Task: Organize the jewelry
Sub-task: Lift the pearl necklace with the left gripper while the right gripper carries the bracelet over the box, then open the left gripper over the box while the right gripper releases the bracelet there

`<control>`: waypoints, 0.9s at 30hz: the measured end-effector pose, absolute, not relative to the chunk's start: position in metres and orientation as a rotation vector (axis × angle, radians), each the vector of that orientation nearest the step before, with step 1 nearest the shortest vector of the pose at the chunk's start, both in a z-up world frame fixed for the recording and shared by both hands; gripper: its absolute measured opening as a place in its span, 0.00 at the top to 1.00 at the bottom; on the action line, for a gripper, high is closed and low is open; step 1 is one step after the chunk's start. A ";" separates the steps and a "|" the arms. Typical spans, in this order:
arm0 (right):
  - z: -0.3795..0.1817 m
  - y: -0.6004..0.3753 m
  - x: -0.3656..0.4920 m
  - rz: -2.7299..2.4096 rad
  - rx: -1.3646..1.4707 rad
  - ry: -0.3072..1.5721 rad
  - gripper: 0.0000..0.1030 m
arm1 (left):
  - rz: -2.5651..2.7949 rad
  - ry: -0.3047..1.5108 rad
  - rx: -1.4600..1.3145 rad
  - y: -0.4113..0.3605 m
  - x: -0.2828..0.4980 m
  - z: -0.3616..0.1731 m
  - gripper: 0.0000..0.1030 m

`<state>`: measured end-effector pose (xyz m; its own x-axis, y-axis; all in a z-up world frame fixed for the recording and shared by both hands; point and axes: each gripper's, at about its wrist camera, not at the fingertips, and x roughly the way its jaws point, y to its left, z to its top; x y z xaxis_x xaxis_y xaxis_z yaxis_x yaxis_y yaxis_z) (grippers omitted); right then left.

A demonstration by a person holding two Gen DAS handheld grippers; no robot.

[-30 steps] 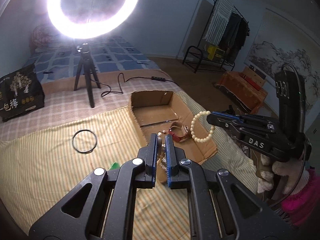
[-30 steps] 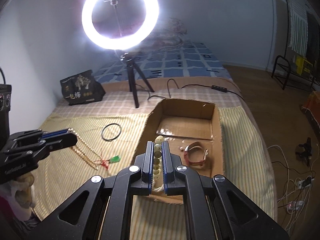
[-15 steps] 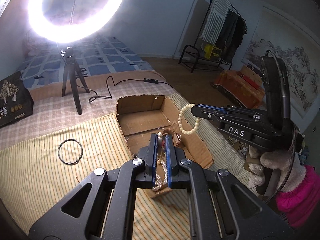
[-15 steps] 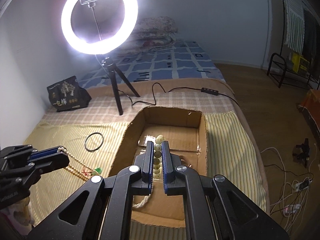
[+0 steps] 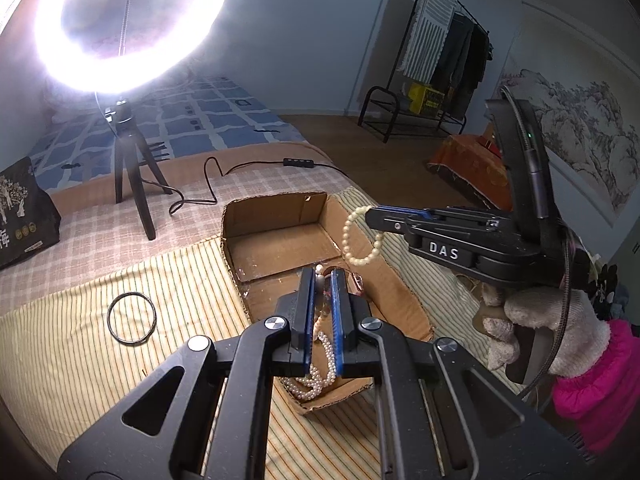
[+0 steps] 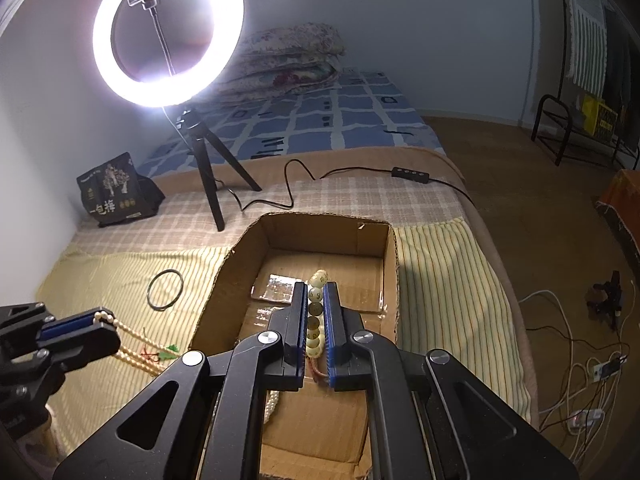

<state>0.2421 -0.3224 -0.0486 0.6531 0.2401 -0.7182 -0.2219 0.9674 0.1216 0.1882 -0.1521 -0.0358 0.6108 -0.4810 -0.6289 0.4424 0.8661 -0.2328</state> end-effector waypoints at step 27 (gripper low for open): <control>-0.055 -0.323 0.251 0.242 0.019 0.829 0.57 | -0.551 0.772 -0.016 -0.166 0.191 -0.043 0.87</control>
